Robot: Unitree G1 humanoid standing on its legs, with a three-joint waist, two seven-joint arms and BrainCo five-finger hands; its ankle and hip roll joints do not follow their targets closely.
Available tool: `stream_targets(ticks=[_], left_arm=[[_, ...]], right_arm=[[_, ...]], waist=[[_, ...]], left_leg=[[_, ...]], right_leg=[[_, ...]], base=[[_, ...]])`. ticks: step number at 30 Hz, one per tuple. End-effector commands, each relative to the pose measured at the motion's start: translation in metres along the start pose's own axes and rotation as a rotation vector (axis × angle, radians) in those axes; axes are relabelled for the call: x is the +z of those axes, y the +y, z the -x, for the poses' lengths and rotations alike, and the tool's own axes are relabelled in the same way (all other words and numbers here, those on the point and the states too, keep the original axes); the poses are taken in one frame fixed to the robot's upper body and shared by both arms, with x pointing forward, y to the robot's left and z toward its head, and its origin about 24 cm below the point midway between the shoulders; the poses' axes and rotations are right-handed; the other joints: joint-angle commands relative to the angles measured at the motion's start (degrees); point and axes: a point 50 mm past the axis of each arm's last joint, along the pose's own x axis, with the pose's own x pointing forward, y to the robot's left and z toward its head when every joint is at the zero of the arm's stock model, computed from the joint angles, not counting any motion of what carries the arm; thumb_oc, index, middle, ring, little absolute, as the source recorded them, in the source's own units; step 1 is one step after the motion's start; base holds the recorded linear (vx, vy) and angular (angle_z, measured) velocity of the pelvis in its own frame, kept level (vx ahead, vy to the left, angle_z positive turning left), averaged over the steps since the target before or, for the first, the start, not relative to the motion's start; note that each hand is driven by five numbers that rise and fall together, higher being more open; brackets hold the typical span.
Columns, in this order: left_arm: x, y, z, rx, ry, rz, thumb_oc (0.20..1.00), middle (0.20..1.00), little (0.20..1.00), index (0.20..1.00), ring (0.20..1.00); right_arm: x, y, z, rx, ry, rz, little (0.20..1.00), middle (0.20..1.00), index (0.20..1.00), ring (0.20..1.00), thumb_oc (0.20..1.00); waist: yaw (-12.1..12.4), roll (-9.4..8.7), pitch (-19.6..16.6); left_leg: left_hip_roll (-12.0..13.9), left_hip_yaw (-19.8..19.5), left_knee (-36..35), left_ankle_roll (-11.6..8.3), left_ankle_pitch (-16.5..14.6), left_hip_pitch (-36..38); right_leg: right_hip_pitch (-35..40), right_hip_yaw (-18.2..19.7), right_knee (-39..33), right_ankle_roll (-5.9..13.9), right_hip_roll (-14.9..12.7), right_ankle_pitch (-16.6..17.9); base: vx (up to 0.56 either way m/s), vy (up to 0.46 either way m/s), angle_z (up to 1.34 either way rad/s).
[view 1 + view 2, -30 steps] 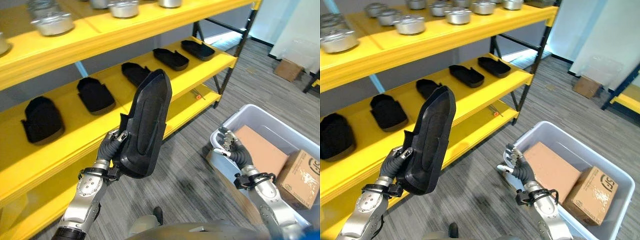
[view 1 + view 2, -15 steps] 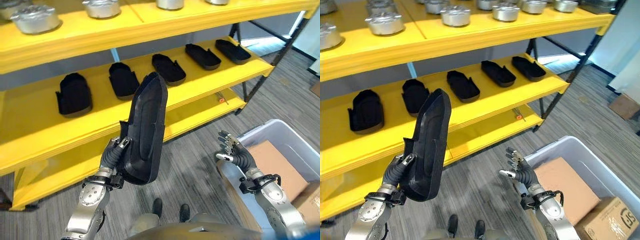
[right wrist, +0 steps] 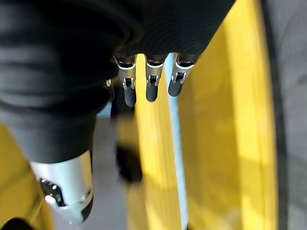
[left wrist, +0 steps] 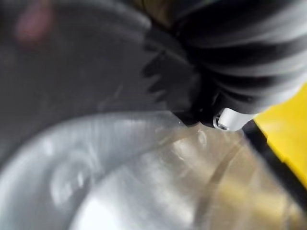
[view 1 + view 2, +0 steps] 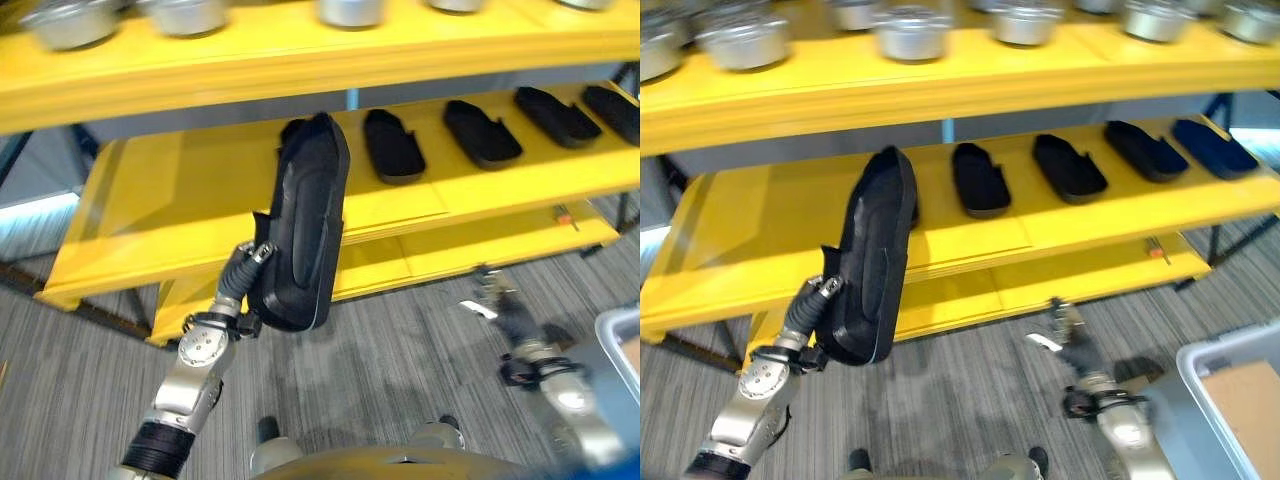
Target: Move parts from the plastic box to the shelf.
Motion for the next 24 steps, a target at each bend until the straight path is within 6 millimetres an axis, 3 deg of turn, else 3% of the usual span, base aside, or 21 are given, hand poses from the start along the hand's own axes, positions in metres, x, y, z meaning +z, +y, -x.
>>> stream_targets(ticks=[1,4,5,7,8,9,11,12,13,14,15,17,24], left_arm=[[0.035,0.002,0.005,0.019,-0.212,0.025,0.200,0.200,0.200,0.200,0.200],[0.034,0.003,0.006,0.023,-0.208,0.001,0.200,0.200,0.200,0.200,0.200],[0.033,0.004,0.007,0.030,-0.200,-0.019,0.200,0.200,0.200,0.200,0.200],[0.031,0.003,0.008,0.026,-0.192,-0.024,0.200,0.200,0.200,0.200,0.200],[0.031,0.002,0.008,0.027,-0.193,-0.024,0.200,0.200,0.200,0.200,0.200],[0.027,0.000,0.008,0.025,-0.178,-0.008,0.200,0.200,0.200,0.200,0.200],[0.025,-0.002,0.009,0.018,-0.170,-0.004,0.200,0.200,0.200,0.200,0.200],[0.025,-0.002,0.009,0.018,-0.170,-0.004,0.200,0.200,0.200,0.200,0.200],[0.024,-0.003,0.010,0.015,-0.166,-0.001,0.200,0.200,0.200,0.200,0.200],[0.022,-0.006,0.009,0.015,-0.163,0.014,0.200,0.200,0.200,0.200,0.200],[0.020,-0.007,0.009,0.008,-0.157,0.023,0.200,0.200,0.200,0.200,0.200],[0.016,-0.010,0.011,0.003,-0.143,0.028,0.200,0.200,0.200,0.200,0.200],[0.011,-0.011,0.019,0.000,-0.121,0.062,0.200,0.200,0.200,0.200,0.200]], right_arm=[[0.034,-0.013,-0.009,0.007,-0.148,0.068,1.000,1.000,1.000,1.000,1.000],[0.027,-0.007,-0.011,0.015,-0.125,0.047,1.000,1.000,1.000,1.000,1.000],[0.026,-0.004,-0.012,0.037,-0.118,0.053,1.000,1.000,1.000,1.000,1.000],[0.025,-0.002,-0.011,0.049,-0.110,0.048,1.000,1.000,1.000,1.000,1.000],[0.025,-0.003,-0.011,0.050,-0.110,0.048,1.000,1.000,1.000,1.000,1.000],[0.026,-0.004,-0.011,0.059,-0.110,0.052,1.000,1.000,1.000,1.000,1.000],[0.028,-0.005,-0.011,0.070,-0.114,0.055,1.000,1.000,1.000,1.000,1.000],[0.028,-0.005,-0.011,0.070,-0.114,0.055,1.000,1.000,1.000,1.000,1.000],[0.028,-0.004,-0.011,0.072,-0.114,0.057,1.000,1.000,1.000,1.000,1.000],[0.029,-0.003,-0.012,0.076,-0.121,0.059,1.000,1.000,1.000,1.000,1.000],[0.028,-0.003,-0.010,0.072,-0.120,0.046,1.000,1.000,1.000,1.000,1.000],[0.026,-0.004,-0.009,0.068,-0.108,0.047,1.000,1.000,1.000,1.000,1.000],[0.024,-0.010,-0.003,0.054,-0.087,0.064,1.000,1.000,1.000,1.000,1.000]], waist=[[-0.7,2.40,-0.4],[-0.4,3.35,-0.3],[-0.5,5.01,0.3],[-1.3,5.69,0.6],[-1.3,5.67,0.5],[-2.6,6.51,1.4],[-2.7,6.45,1.7],[-2.8,6.52,1.7],[-3.0,6.43,1.5],[-3.8,5.92,1.1],[-4.0,5.35,1.0],[-3.6,4.88,0.1],[-3.0,4.42,-1.5]], left_leg=[[0.8,0.0,1.8,2.67,-1.8,-0.7],[-3.1,0.2,0.1,5.64,-3.0,0.8],[-4.5,0.9,-2.5,7.22,-2.9,3.2],[-5.6,0.8,-4.8,7.98,-2.5,5.4],[-5.6,0.9,-5.0,7.97,-2.2,5.3],[-6.4,0.9,-8.7,8.37,-0.8,7.6],[-7.2,1.2,-10.8,8.22,0.2,8.7],[-7.1,1.1,-10.9,8.15,0.3,8.8],[-7.5,0.9,-11.8,7.94,0.6,9.0],[-7.9,0.3,-12.3,7.52,1.1,9.0],[-8.3,-0.3,-12.1,7.34,0.8,9.1],[-8.3,0.6,-12.3,7.33,0.8,8.8],[-7.8,2.3,-10.2,6.79,-0.6,9.1]], right_leg=[[-0.5,0.6,-1.3,4.65,1.1,3.6],[-2.1,0.6,2.8,3.77,-2.2,8.5],[-4.5,0.4,8.7,2.36,-0.5,5.0],[-7.2,2.0,12.0,1.32,3.6,1.3],[-7.5,2.1,12.0,1.19,3.6,1.3],[-11.4,1.3,14.5,-1.20,13.4,-7.0],[-11.8,-0.1,13.1,-1.92,17.5,-9.7],[-11.6,-0.2,13.0,-1.99,17.6,-9.7],[-11.8,0.0,11.0,-2.12,19.6,-10.5],[-11.9,3.4,4.5,-2.50,22.3,-10.6],[-10.0,6.1,1.4,-2.14,22.7,-10.7],[-7.8,7.7,-1.6,-2.65,23.4,-10.0],[-4.1,6.7,-5.1,-2.69,23.4,-10.1]], base=[[0.08,0.354,0.47],[0.14,0.468,0.29],[0.15,0.579,0.17],[0.12,0.367,0.12],[0.10,0.326,-0.01],[0.07,0.235,0.08],[0.06,0.162,-0.08],[0.04,0.042,-0.08],[0.07,-0.021,0.11],[0.09,-0.040,0.12],[0.09,-0.069,0.29],[0.07,-0.061,0.32],[0.08,-0.067,-0.01]])
